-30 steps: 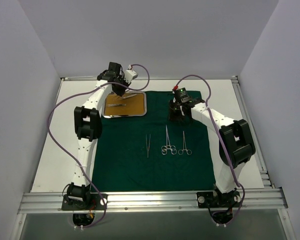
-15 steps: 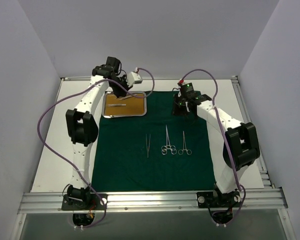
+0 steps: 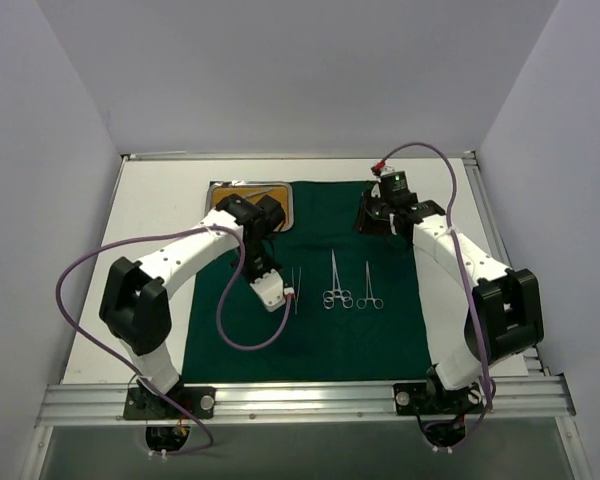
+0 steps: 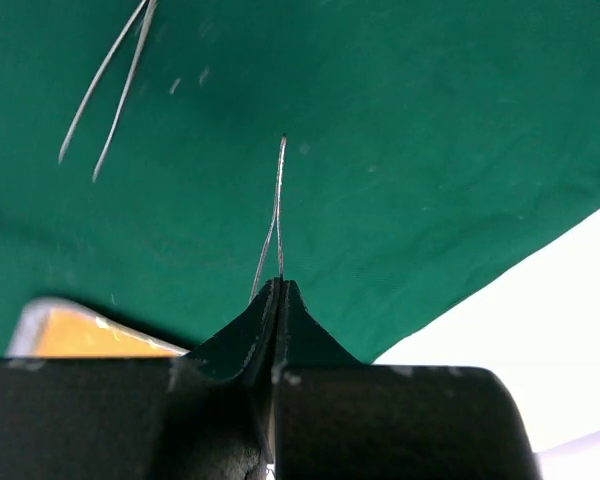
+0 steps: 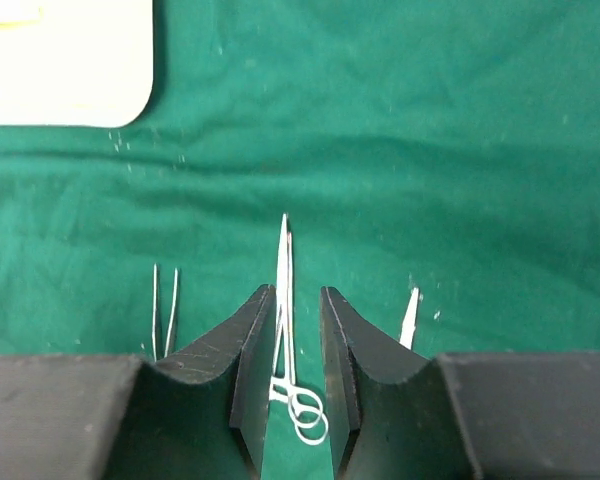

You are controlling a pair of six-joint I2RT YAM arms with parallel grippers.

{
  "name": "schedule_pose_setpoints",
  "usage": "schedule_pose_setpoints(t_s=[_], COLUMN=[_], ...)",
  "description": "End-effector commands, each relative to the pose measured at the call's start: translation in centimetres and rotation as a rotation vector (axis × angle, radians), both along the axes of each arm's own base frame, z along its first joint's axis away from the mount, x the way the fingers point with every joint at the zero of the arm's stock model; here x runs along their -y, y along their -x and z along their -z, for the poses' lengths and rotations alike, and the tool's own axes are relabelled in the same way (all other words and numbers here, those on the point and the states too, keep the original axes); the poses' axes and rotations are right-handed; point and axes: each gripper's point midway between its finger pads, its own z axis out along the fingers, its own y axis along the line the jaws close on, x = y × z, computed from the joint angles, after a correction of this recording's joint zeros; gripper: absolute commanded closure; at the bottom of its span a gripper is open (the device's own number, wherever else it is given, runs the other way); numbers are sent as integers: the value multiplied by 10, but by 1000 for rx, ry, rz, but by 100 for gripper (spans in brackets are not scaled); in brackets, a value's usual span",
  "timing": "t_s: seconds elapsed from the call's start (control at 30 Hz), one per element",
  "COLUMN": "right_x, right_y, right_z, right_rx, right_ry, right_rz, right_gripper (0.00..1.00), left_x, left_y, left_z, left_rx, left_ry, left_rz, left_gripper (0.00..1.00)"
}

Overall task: Open and lay out the surgical kit
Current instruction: Place the medical item in the surgical kit.

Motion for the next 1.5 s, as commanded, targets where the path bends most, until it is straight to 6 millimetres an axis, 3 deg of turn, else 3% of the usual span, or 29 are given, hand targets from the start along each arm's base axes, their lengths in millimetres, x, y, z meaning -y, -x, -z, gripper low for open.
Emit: schedule_pose_setpoints(t_s=[0.0,0.17,0.33,0.5,0.53,0.73,1.13,1.33,1.43,1.47], right_x=[-1,3,5,4,5,4,3,2,-14,-19], right_y=[14,28,37,40,41,42,45,47,36,30], right_z=[-12,-8,3,10,14,25,41,42,23,15], right_rx=[30,30,21,11,3,-12,-46,-56,-11,9], right_ry=[-35,-41,-58,-61,-58,-67,-86,-107,-208,-232], right_rz=[-15,-8,5,0,0,1,8,18,-28,-54], right_gripper=[79,79,78,78,78,78,78,78,78,77], left_x=[-13,24,43,75,84,115,143,141,140,141], left_y=[35,21,4,-13,-19,-30,-40,-38,-30,-27], left_z=[-1,1,14,22,16,28,35,33,22,8], left_rx=[-84,-4,56,79,102,128,122,124,136,163], left_ry=[-93,-42,-52,-36,-21,50,114,114,147,175], left_rz=[370,531,707,786,790,836,957,990,999,1006], left_gripper=[98,98,98,98,98,98,98,98,98,98])
